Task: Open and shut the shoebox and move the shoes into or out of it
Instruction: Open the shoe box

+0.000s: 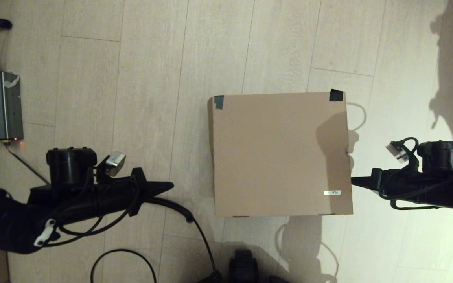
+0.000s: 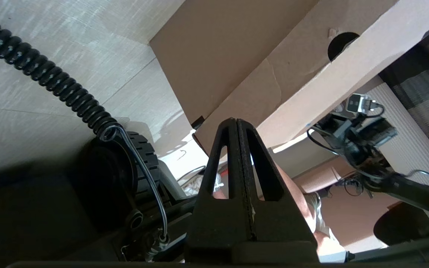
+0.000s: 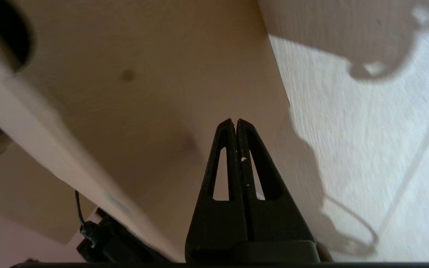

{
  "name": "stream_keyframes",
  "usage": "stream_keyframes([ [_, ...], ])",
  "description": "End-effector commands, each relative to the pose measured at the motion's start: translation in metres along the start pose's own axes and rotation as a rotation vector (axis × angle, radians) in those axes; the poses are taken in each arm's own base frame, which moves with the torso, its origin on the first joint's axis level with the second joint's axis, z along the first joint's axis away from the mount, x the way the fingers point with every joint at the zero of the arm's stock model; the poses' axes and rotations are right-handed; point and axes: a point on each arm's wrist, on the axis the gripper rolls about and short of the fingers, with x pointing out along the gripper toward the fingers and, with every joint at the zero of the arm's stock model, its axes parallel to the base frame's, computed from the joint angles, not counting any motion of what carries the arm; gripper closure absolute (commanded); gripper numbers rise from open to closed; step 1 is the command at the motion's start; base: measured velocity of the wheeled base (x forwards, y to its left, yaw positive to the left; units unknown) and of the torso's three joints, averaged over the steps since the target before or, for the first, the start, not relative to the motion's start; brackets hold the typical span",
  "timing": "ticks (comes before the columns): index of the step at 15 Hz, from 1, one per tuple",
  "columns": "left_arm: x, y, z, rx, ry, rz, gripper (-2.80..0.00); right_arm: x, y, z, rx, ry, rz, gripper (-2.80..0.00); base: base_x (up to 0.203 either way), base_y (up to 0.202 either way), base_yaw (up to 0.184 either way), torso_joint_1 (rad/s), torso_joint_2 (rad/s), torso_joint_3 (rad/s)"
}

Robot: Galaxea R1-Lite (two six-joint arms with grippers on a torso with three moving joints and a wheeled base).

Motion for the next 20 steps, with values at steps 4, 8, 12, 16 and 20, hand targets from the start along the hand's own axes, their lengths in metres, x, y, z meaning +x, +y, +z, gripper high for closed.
stream_keyframes([
  [4,-0.002,-0.002,-0.001,0.002,-0.004,-0.008,0.0,0.023,-0.026,-0.014,0.039,0.06,0.097,0.0,0.0,0.0,0.0,0.0,0.0,0.0],
  [8,-0.002,-0.001,-0.001,-0.001,-0.002,-0.005,0.0,0.021,-0.022,-0.014,0.087,0.099,0.215,0.0,0.0,0.0,0.0,0.0,0.0,0.0],
  [12,0.0,0.0,-0.001,-0.004,0.0,-0.001,0.0,0.009,-0.011,-0.016,0.089,0.107,0.259,0.0,0.0,0.0,0.0,0.0,0.0,0.0],
  [16,0.0,0.0,-0.001,-0.005,0.001,-0.001,0.0,-0.004,-0.002,-0.014,0.071,0.092,0.277,0.0,0.0,0.0,0.0,0.0,0.0,0.0],
  [20,-0.003,-0.003,0.0,0.004,-0.008,-0.008,0.0,-0.016,0.012,-0.005,0.043,0.067,0.285,0.0,0.0,0.0,0.0,0.0,0.0,0.0],
])
